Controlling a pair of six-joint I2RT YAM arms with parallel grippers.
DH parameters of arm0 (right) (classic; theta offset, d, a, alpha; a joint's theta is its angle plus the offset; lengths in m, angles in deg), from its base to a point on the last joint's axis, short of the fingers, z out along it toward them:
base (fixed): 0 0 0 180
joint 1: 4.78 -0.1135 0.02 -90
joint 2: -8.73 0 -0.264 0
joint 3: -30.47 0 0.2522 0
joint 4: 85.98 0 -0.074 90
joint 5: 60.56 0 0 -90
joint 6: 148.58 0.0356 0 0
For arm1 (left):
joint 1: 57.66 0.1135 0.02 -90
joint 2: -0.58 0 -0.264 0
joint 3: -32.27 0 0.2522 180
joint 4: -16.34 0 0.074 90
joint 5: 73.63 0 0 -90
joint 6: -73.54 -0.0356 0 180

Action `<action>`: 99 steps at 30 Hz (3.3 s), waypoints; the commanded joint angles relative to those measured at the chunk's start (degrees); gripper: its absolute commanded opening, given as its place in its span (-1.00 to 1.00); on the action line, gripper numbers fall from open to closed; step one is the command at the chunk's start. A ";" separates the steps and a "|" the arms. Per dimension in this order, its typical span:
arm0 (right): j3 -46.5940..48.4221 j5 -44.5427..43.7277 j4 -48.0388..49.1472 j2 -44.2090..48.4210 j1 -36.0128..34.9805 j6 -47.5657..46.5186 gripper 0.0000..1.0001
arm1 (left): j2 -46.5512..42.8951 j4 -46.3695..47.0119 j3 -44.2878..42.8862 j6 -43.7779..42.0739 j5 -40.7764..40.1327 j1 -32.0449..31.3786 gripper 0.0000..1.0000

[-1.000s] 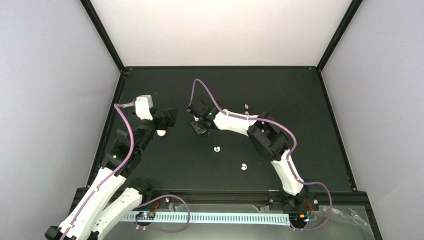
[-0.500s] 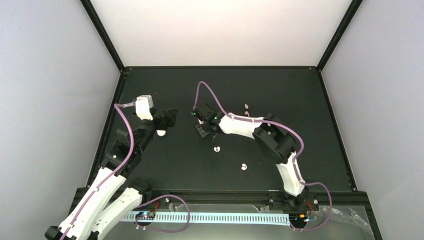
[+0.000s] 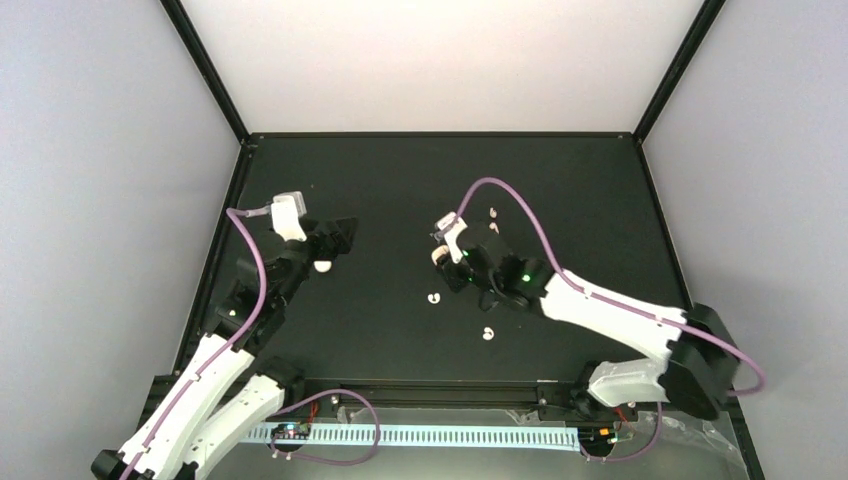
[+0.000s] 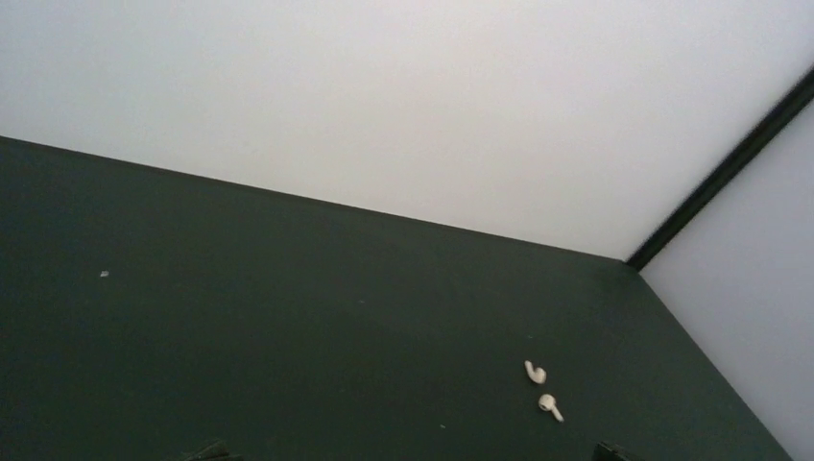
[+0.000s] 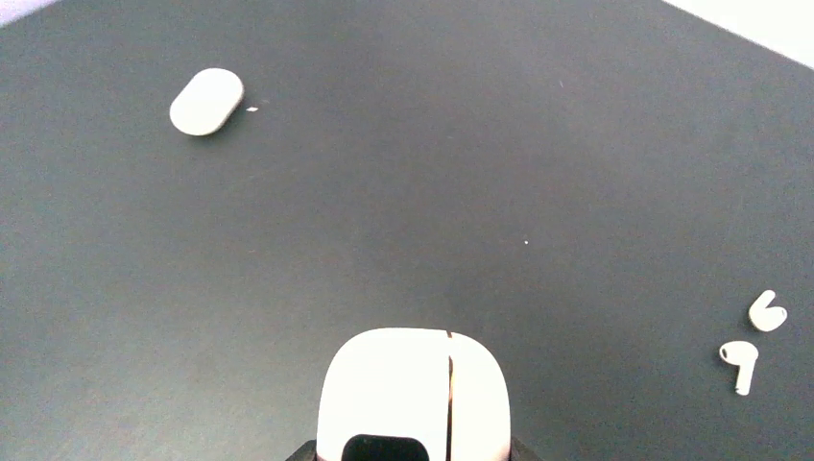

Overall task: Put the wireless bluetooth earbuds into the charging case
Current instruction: Pick up the charging case at the center of the board.

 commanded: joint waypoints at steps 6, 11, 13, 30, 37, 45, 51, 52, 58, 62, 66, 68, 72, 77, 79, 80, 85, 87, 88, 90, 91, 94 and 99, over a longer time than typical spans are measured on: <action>-5.21 -5.91 -4.94 20.18 -8.93 -9.62 -0.43 | 6.71 0.19 -5.38 -0.77 32.92 -0.58 0.98; -5.04 -7.43 -9.43 25.34 -11.56 -14.01 -0.42 | 12.70 -2.80 -7.94 -2.62 46.65 -2.39 0.97; -5.13 -8.11 -10.43 26.22 -12.42 -15.27 -0.42 | 13.66 -3.28 -8.70 -3.74 47.70 -4.40 0.97; -1.54 -12.76 -12.94 23.65 -17.52 -21.70 -0.39 | 23.96 -4.93 -14.47 -6.12 44.61 -14.01 0.62; -1.72 -11.96 -10.74 23.17 -17.87 -22.15 -0.40 | 27.17 -0.57 -14.48 -2.06 46.46 -15.28 0.36; -1.73 -11.75 -8.89 22.74 -18.24 -22.24 -0.40 | 29.38 2.02 -14.48 0.92 49.27 -16.15 0.14; -1.48 -11.95 -7.67 21.80 -18.61 -22.59 -0.40 | 30.75 3.44 -13.93 2.70 50.31 -16.75 -0.03; -1.44 -11.97 -7.48 21.60 -18.64 -22.58 -0.39 | 30.88 3.72 -13.83 2.80 50.51 -16.87 -0.06; -1.95 -12.57 -6.06 21.29 -18.78 -22.69 -0.40 | 31.12 4.74 -13.02 3.64 51.67 -17.23 -0.20; -2.48 -13.78 -5.28 21.66 -18.79 -22.95 -0.39 | 31.13 5.64 -12.10 4.67 52.54 -17.19 -0.21; -3.06 -14.94 -4.73 22.11 -18.78 -23.39 -0.39 | 31.18 6.41 -11.19 5.73 53.00 -17.19 -0.21; -3.23 -15.45 -4.61 22.30 -18.71 -23.66 -0.39 | 31.11 6.98 -10.74 6.42 53.41 -17.22 -0.21; -3.66 -15.84 -4.50 22.32 -18.76 -23.90 -0.39 | 31.20 7.44 -10.19 6.87 53.67 -17.19 -0.25; -3.91 -15.57 -4.25 22.13 -18.78 -23.67 -0.39 | 31.22 8.05 -10.32 7.22 53.96 -17.20 -0.42; -3.93 -15.53 -4.24 22.11 -18.79 -23.62 -0.39 | 31.35 8.11 -10.29 7.28 54.03 -17.19 -0.54; -3.93 -15.57 -4.24 22.05 -18.78 -23.59 -0.39 | 31.28 8.09 -10.31 7.31 54.10 -17.21 -0.58; -3.75 -15.43 -4.23 22.10 -18.77 -23.43 -0.36 | 31.21 8.44 -10.24 7.43 54.21 -17.19 -0.82; -3.49 -15.08 -4.44 22.10 -18.78 -23.18 -0.27 | 31.05 8.69 -10.18 7.53 54.06 -17.19 -0.91; -3.33 -14.91 -4.60 22.14 -18.78 -22.86 -0.18 | 30.84 8.75 -10.25 7.54 53.80 -17.19 -0.95; -2.76 -14.22 -5.32 22.11 -18.73 -21.98 0.17 | 30.35 9.04 -10.26 7.60 52.61 -17.15 -0.97; -2.27 -13.98 -5.70 22.05 -18.78 -21.24 0.38 | 29.85 9.16 -10.27 7.54 52.05 -17.07 -0.97; -1.14 -15.24 -6.11 23.08 -18.76 -18.08 0.75 | 27.96 9.24 -10.53 7.16 49.57 -16.49 -0.97; -0.05 -13.37 -2.57 29.62 -18.52 -13.16 0.94 | 22.24 11.51 -9.32 7.18 45.62 -13.33 -0.97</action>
